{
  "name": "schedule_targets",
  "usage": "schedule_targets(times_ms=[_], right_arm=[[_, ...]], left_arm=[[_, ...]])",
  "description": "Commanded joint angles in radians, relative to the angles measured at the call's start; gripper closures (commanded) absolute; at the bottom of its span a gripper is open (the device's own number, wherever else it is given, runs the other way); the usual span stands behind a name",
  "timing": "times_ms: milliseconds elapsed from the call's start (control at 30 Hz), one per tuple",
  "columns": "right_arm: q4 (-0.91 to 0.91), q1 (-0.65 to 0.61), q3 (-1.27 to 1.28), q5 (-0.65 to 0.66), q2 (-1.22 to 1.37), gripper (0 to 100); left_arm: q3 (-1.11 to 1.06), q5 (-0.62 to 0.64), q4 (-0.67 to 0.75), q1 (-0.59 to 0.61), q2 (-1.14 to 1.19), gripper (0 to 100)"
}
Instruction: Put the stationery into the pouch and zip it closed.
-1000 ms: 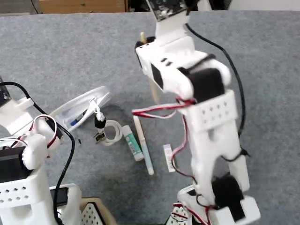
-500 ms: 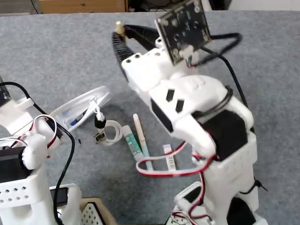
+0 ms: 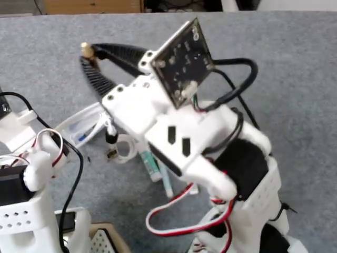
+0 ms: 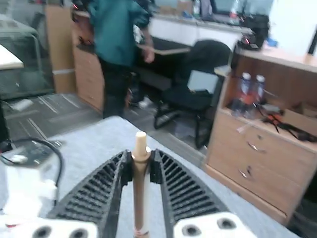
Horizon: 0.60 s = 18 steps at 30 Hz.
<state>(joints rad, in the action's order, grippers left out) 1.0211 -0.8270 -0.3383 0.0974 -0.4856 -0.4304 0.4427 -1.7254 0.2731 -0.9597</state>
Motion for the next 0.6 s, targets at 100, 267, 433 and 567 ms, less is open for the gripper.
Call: schedule_targets(times_ms=[100,267,433,567], right_arm=[[-0.054,-0.075,-0.061,0.000,0.033,98.7],[-0.049,-0.126,-0.162,0.000,0.082,98.7],[-0.049,-0.129,-0.165,0.000,0.127,98.7],[-0.049,-0.129,-0.163,0.000,0.153,98.7]], left_arm=[[0.001,0.006,-0.005,-0.001,0.011,97],[0.001,0.006,-0.005,-0.001,0.011,97],[0.001,0.006,-0.005,-0.001,0.011,97],[0.001,0.006,-0.005,-0.001,0.011,97]])
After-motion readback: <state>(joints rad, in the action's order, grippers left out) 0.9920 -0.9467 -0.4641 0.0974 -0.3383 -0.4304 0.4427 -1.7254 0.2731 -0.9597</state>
